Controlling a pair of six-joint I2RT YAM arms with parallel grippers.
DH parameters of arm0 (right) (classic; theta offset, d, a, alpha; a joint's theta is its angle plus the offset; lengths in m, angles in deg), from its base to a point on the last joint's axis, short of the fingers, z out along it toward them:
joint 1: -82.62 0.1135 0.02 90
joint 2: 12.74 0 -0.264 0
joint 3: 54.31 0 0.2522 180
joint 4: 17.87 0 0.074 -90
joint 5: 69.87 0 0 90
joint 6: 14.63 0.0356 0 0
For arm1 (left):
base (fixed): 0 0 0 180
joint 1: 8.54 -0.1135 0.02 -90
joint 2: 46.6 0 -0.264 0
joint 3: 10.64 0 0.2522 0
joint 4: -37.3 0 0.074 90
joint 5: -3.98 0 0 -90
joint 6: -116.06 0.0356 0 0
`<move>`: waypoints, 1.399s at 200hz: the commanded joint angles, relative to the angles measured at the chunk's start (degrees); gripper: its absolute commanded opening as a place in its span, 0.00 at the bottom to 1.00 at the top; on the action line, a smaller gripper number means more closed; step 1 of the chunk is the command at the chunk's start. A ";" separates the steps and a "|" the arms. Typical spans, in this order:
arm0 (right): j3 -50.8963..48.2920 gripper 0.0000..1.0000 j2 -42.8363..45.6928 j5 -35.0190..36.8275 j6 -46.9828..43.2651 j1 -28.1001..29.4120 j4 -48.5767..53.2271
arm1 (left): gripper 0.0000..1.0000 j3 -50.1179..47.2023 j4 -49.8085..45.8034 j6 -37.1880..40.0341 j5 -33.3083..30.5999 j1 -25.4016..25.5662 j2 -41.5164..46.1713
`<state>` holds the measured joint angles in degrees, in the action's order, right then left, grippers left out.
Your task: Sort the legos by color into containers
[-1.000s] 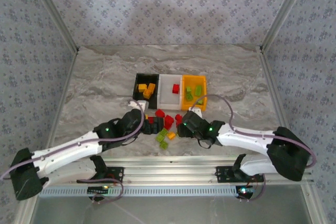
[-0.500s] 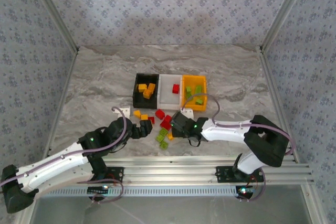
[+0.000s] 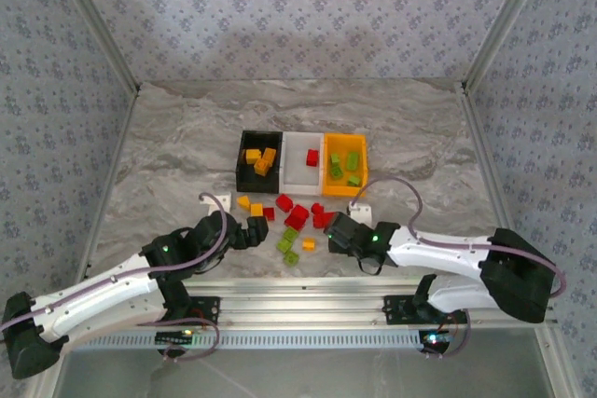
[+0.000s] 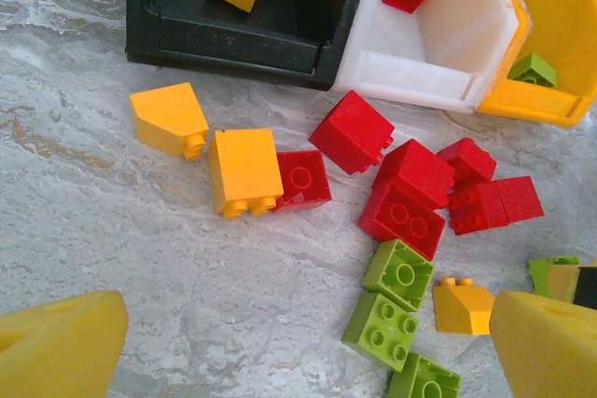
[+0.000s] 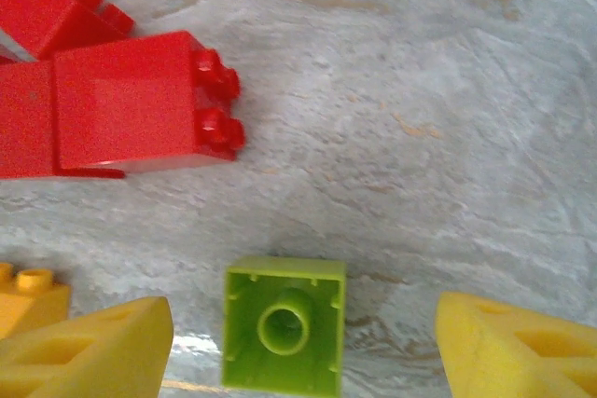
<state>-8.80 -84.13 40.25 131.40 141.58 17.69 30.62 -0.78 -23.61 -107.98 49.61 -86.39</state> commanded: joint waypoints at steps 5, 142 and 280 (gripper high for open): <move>1.95 0.72 -3.44 -1.60 -3.45 -1.58 -1.16 | 0.99 0.18 -0.46 -1.00 -1.60 0.12 0.68; 17.67 0.33 -0.52 -4.82 -16.03 -11.62 6.85 | 1.00 0.45 -2.23 -0.99 -3.27 0.03 0.95; 44.51 0.69 -26.85 -7.05 -23.57 -28.92 7.39 | 0.99 -0.19 -2.72 -1.40 -0.99 -0.05 0.94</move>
<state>33.15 -111.94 33.34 109.04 112.51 23.77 30.38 -2.42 -24.64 -109.47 49.59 -86.02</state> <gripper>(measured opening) 0.649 0.994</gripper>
